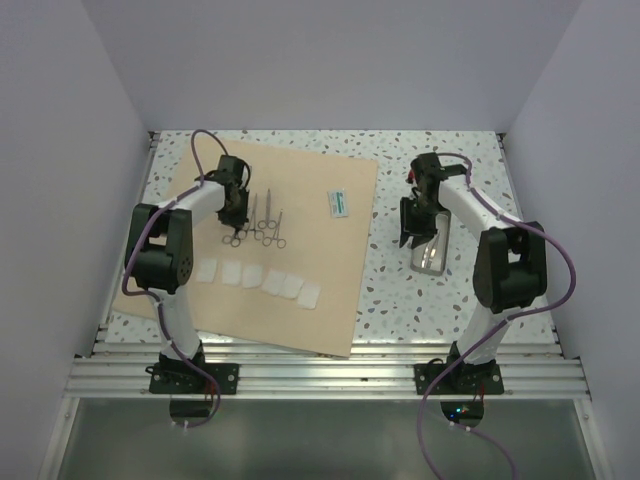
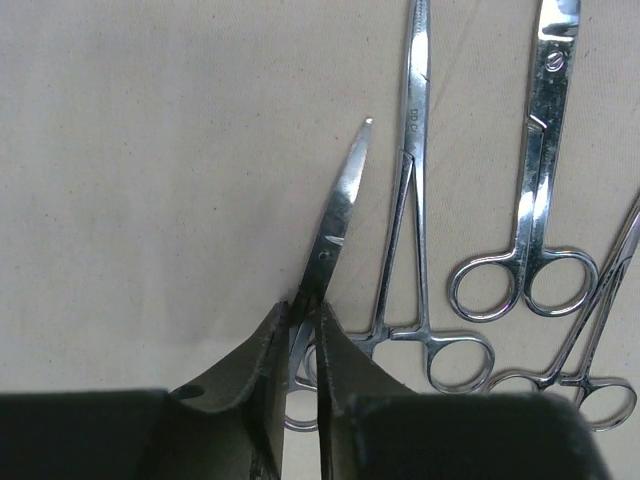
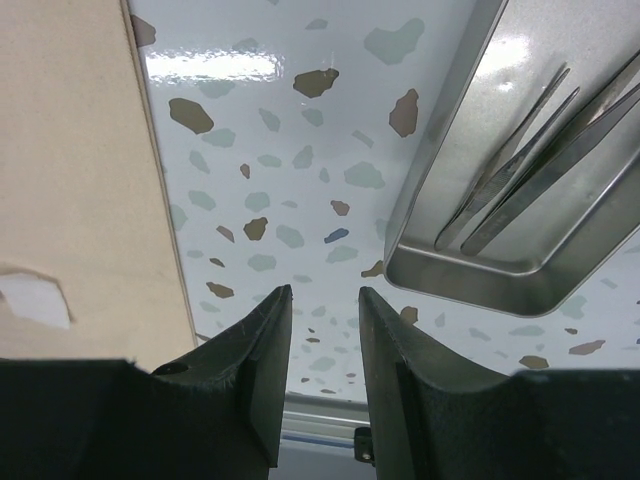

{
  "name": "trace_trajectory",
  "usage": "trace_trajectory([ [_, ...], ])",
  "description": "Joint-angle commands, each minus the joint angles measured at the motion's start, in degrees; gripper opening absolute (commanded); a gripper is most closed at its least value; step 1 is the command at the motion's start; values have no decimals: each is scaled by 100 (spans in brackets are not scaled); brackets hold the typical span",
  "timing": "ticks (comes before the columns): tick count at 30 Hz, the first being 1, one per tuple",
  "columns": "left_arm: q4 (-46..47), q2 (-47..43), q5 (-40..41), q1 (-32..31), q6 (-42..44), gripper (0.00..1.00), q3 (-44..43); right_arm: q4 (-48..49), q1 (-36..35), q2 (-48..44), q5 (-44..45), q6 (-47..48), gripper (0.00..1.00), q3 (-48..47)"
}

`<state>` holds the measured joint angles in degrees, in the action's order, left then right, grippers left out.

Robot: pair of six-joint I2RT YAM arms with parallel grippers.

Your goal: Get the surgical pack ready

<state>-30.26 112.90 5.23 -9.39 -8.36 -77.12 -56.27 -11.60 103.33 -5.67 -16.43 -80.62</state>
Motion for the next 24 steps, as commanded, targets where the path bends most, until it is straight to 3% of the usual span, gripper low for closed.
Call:
trace_trajectory([
  [1, -14, 189, -58, 33, -17, 14, -39, -103, -36, -182, -127, 87, 37, -270],
  [5, -208, 101, 82, 69, -25, 0, -276, -95, -80, -190, -162, 78, 37, -314],
  [13, -788, -312, 241, 86, -341, 0, -708, -86, -326, -199, -355, -45, 37, -507],
  [22, -824, -551, -234, 86, -412, 0, -672, 11, -519, -76, -549, -177, 37, -674],
  [24, -806, -349, -189, 86, -395, 22, -751, -15, -528, -85, -540, -159, 37, -692],
])
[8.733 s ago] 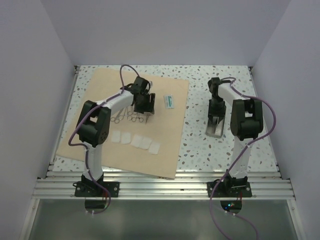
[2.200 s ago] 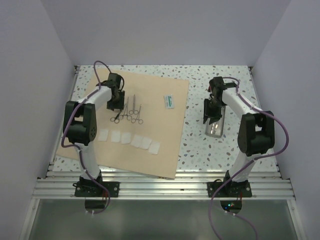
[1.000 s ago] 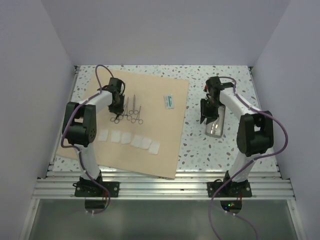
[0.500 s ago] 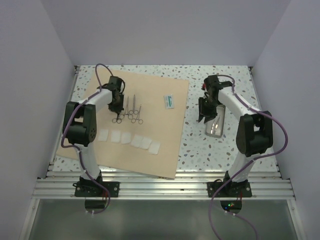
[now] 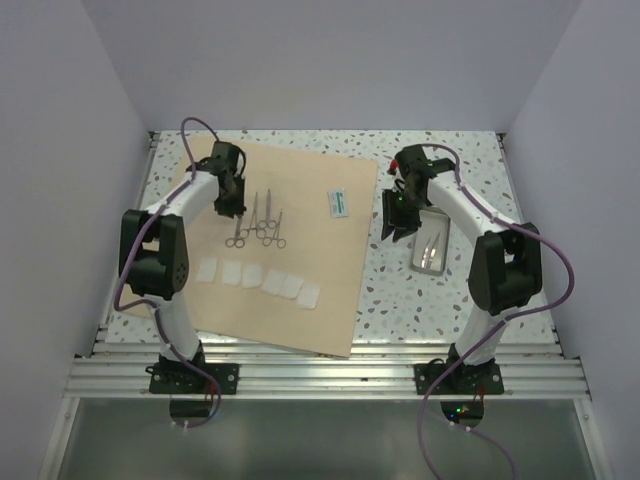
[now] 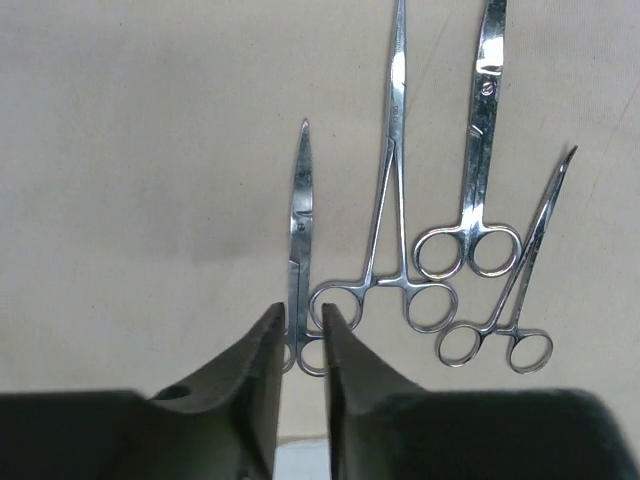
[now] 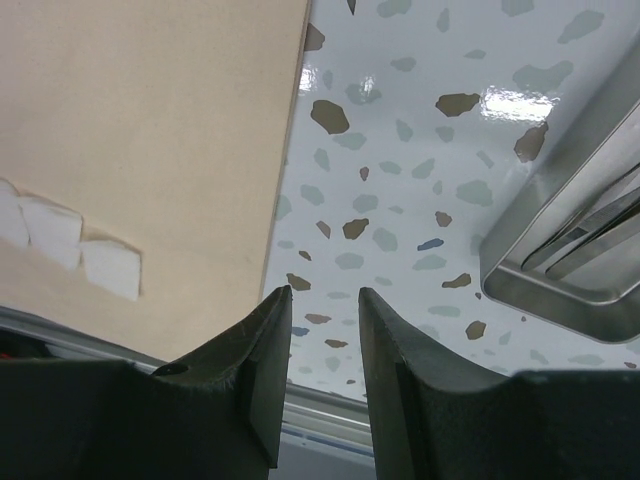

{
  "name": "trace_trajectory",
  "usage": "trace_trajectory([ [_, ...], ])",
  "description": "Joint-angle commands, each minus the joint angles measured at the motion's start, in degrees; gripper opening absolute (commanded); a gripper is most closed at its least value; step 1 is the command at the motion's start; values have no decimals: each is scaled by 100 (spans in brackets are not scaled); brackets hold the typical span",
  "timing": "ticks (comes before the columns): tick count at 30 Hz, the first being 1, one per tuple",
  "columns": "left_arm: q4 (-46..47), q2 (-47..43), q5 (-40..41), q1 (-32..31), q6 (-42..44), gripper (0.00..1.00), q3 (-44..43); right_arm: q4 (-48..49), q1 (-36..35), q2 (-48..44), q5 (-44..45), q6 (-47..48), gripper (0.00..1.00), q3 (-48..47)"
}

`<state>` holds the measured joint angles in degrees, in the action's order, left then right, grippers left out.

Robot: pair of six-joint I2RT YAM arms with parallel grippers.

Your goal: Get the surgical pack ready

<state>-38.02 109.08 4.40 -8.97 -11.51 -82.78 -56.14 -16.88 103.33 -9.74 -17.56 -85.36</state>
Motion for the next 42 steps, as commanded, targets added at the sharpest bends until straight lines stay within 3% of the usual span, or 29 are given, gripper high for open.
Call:
trace_trajectory([
  [1, -13, 104, -133, 45, -80, 30, -290, -37, 10, -94, -116, -28, 37, -209],
  [2, 5, 262, -159, 45, -88, 40, -361, -46, 1, -94, -99, -28, 37, -209],
  [3, 23, 341, -142, 53, -106, 43, -422, -46, 1, -102, -99, -19, 37, -183],
  [4, 23, 421, -107, 45, -132, 61, -588, -55, 10, -120, -99, -10, 38, -165],
  [5, 23, 569, -115, 53, -132, 62, -668, -55, 10, -137, -90, -10, 38, -148],
  [19, 339, 1326, -528, 27, -598, 33, -1363, -108, 1, -111, 33, 51, 38, -86],
  [42, 445, 1915, -36, -237, -1073, 36, -1574, -152, 10, 47, 51, 95, 38, -165],
])
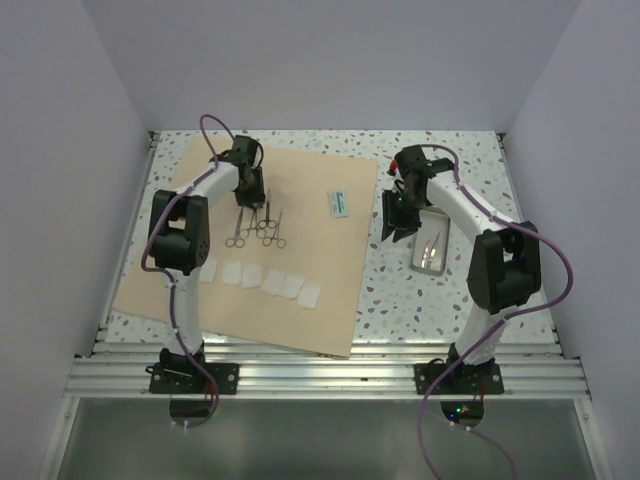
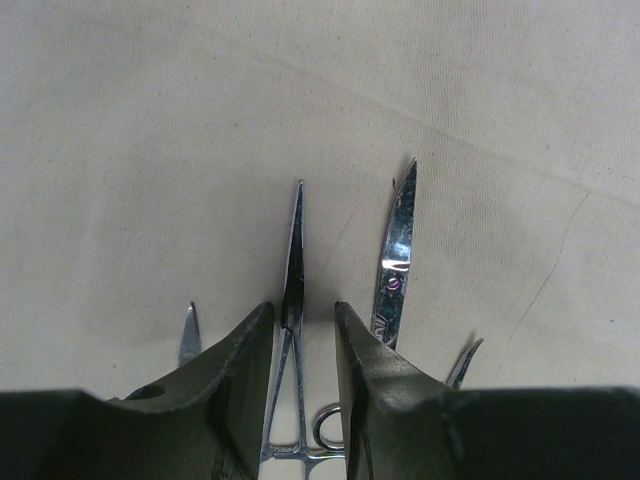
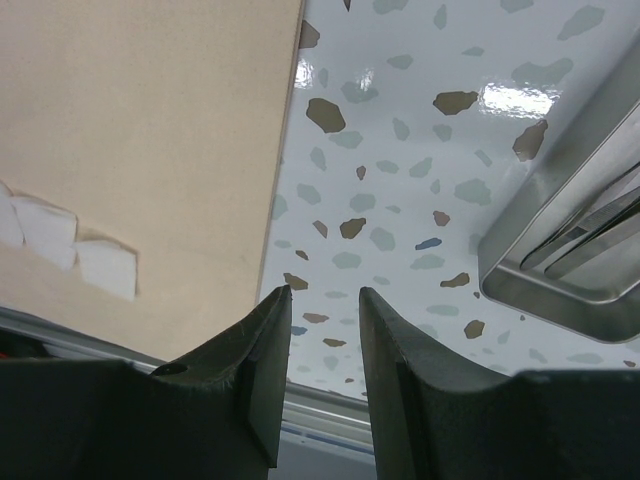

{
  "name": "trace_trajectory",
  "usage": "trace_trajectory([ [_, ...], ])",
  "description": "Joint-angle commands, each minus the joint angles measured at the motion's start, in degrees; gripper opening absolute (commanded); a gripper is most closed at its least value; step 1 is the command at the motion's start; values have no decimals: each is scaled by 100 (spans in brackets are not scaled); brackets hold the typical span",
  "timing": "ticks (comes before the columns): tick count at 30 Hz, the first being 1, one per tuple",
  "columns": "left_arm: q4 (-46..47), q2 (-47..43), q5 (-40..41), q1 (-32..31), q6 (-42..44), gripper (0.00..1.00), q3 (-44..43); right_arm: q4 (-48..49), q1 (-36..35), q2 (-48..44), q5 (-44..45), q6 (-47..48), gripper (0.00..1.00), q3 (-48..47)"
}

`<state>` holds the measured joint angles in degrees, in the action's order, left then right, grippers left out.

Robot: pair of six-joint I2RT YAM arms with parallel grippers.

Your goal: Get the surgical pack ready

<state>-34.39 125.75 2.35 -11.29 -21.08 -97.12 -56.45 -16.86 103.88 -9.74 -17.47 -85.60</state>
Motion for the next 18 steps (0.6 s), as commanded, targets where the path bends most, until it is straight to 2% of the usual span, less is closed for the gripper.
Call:
trace_trajectory([
  [1, 73, 257, 178, -5, -116, 34, -123, -130, 8, -8, 60, 78, 38, -150],
  [9, 318, 143, 169, 4, 25, 19, 334, -147, -1, -43, 95, 86, 38, -167],
  [13, 319, 28, 152, 13, 157, 0, 335, -156, -1, -34, 69, 60, 38, -185],
  [18, -5, -358, -6, 22, 254, 0, 71, 62, -27, -121, -264, 51, 38, -255],
])
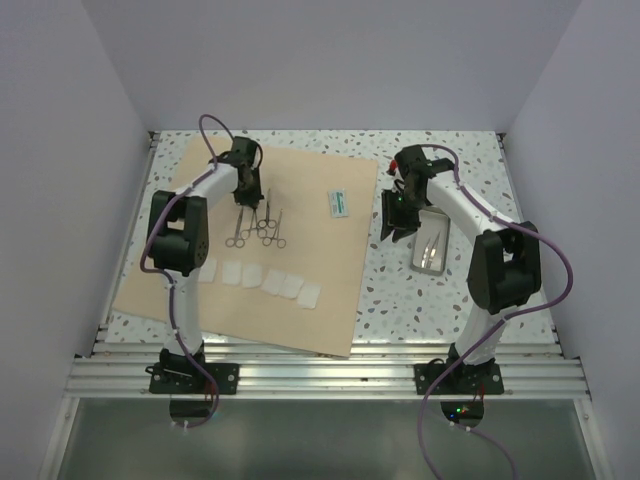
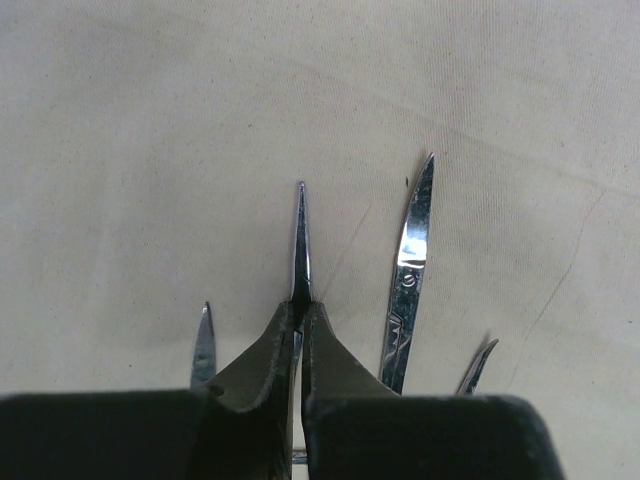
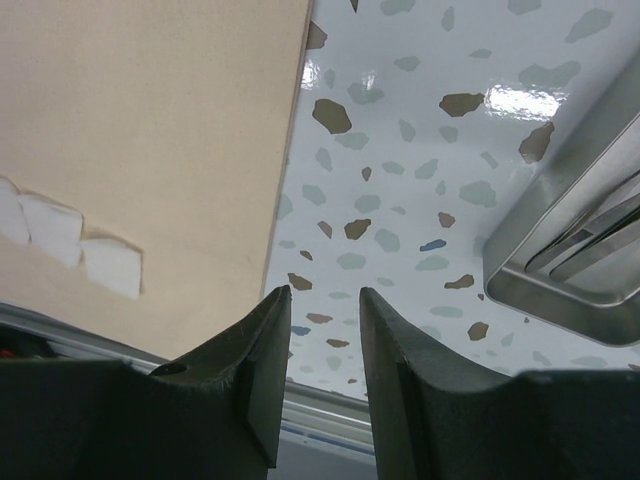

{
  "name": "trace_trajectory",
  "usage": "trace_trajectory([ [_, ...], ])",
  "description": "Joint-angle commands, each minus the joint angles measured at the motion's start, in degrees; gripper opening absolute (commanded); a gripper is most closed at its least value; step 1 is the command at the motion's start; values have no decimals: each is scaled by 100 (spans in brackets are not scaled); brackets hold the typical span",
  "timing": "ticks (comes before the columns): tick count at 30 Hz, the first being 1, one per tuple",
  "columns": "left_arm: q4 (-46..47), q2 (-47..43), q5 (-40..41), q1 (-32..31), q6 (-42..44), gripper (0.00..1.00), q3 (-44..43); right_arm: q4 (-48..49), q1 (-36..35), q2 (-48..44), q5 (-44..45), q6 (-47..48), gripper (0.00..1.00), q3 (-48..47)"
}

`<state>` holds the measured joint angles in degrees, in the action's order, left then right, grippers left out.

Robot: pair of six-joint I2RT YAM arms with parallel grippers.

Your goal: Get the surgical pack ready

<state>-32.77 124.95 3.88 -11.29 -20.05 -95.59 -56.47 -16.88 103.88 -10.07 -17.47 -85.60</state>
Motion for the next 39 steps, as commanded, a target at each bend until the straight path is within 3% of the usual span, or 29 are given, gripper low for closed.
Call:
trace_trajectory([
  [1, -229, -347, -194, 30, 177, 0, -169, 135, -34, -148, -355, 51, 38, -255],
  [14, -405, -1367, -677, 39, 186, 0, 392, 2041, -596, -43, -1814, -801, 40, 43],
  [18, -265, -1587, -976, 39, 54, 0, 672, 2990, -834, -8, -2209, -1256, 49, 228],
  [22, -282, -1474, -1099, 48, 150, 0, 682, 3168, -887, 387, -2342, -1776, 49, 18],
  [23, -404, -1403, -1074, 30, 177, 4, 586, 3107, -887, 440, -2333, -1812, 49, -78],
  [24, -466, -1281, -1039, 13, 203, 24, 542, 3020, -887, 458, -2272, -1803, 49, -123],
  [27, -502, -1157, -889, -57, 160, 40, 568, 2580, -887, 423, -2096, -1567, 49, -290],
  [33, -431, -849, -529, -146, 160, 45, 454, 2316, -869, 99, -1921, -1329, 49, -36],
  [39, -624, -734, -406, -146, 178, 41, 471, 2210, -878, -104, -1850, -1258, 49, 237],
])
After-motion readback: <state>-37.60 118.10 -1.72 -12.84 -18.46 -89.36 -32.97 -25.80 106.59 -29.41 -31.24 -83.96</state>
